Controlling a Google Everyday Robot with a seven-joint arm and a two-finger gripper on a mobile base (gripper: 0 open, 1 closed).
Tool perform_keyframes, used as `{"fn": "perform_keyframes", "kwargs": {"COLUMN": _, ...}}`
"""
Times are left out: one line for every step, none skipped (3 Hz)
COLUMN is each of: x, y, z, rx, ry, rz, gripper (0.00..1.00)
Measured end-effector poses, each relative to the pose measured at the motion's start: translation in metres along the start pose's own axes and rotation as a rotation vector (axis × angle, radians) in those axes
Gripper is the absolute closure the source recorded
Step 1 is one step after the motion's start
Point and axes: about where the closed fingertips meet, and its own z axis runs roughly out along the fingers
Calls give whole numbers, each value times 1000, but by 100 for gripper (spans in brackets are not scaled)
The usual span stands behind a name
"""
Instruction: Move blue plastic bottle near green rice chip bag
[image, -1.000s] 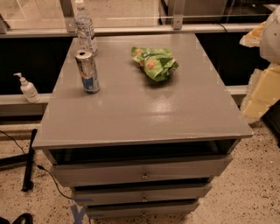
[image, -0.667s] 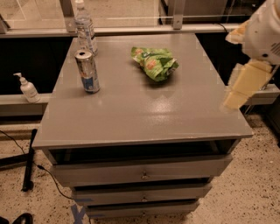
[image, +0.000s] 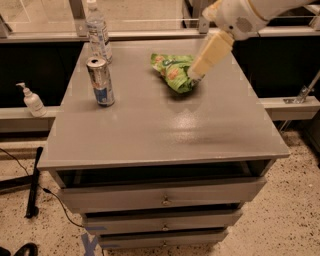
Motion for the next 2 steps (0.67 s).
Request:
{"fn": "perform_keyframes", "kwargs": {"x": -60, "y": -51, "z": 40, "rx": 26, "ry": -197, "rz": 11, "gripper": 0}}
{"fn": "perform_keyframes", "kwargs": {"x": -114, "y": -101, "z": 71, "rx": 72, "ry": -387, "rz": 64, "gripper": 0}}
